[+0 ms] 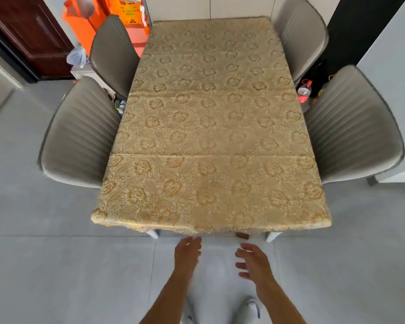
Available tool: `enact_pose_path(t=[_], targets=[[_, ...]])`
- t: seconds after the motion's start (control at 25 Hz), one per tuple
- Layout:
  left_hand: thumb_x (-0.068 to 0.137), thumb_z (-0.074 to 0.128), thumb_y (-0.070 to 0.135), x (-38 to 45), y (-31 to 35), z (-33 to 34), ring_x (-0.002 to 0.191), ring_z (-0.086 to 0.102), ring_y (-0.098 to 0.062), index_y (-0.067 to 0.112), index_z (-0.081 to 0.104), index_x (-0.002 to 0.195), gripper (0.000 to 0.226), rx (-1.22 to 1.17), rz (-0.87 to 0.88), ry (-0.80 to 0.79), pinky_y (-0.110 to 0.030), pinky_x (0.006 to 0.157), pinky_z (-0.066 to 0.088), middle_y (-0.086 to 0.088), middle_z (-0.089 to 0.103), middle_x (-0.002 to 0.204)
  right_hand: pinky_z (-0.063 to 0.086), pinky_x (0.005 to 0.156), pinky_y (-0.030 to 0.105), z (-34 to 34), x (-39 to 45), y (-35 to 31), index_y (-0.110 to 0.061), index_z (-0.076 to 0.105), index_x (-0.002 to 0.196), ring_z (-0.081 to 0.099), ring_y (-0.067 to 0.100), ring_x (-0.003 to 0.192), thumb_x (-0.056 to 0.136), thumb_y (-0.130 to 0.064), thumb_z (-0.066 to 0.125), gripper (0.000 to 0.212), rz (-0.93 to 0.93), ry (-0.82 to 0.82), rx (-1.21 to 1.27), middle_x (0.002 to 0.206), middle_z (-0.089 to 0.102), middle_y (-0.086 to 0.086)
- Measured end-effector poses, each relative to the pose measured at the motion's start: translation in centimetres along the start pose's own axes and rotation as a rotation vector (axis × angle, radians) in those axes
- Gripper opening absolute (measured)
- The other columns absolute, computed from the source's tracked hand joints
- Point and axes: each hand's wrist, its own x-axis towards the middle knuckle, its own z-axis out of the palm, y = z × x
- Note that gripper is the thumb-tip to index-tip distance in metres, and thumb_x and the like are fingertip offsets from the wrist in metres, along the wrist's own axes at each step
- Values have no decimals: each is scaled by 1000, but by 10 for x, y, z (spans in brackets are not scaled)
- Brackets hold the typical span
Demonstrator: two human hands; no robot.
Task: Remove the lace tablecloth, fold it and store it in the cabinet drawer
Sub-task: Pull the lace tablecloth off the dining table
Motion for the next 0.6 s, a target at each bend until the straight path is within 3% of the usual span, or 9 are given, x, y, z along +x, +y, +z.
enact_pose_path(t=[0.12, 0.2, 0.4, 0.52, 0.6], targets=[[90, 66, 39, 42, 8, 42, 62, 55, -17, 11, 62, 83, 30, -77, -62, -20, -28, 54, 40, -3, 62, 72, 52, 69, 34, 4, 28, 7, -20, 63, 104, 69, 29, 84, 90, -17, 65, 14, 16, 11, 77, 99, 72, 7], [95, 60, 32, 53, 10, 53, 57, 59, -17, 7, 65, 79, 30, -141, -29, -1, -27, 52, 43, -6, 66, 70, 54, 70, 36, -2, 33, 16, -16, 64, 105, 69, 31, 85, 92, -17, 64, 13, 78, 15, 158, 100, 72, 9], [92, 61, 17, 30, -6, 29, 39, 48, -13, 6, 62, 68, 26, 48, 12, 16, -21, 39, 33, -3, 58, 48, 53, 76, 40, -19, 22, 24, -10, 59, 121, 66, 34, 96, 91, -23, 67, 34, 128, 27, 221, 117, 68, 16], [87, 61, 12, -20, -17, 12, 40, 46, -16, 7, 62, 60, 28, 35, 47, 30, -25, 43, 34, -7, 57, 49, 50, 95, 50, -21, 6, 22, -16, 52, 132, 55, 36, 120, 91, -30, 67, 45, 181, -20, 423, 130, 54, 8], [85, 62, 15, -55, -24, -1, 45, 49, -18, 16, 63, 50, 34, 79, 122, 52, -31, 51, 39, -7, 59, 50, 47, 98, 48, -24, -4, 21, -10, 58, 125, 57, 33, 117, 93, -26, 65, 36, 194, 51, 551, 123, 58, 10]])
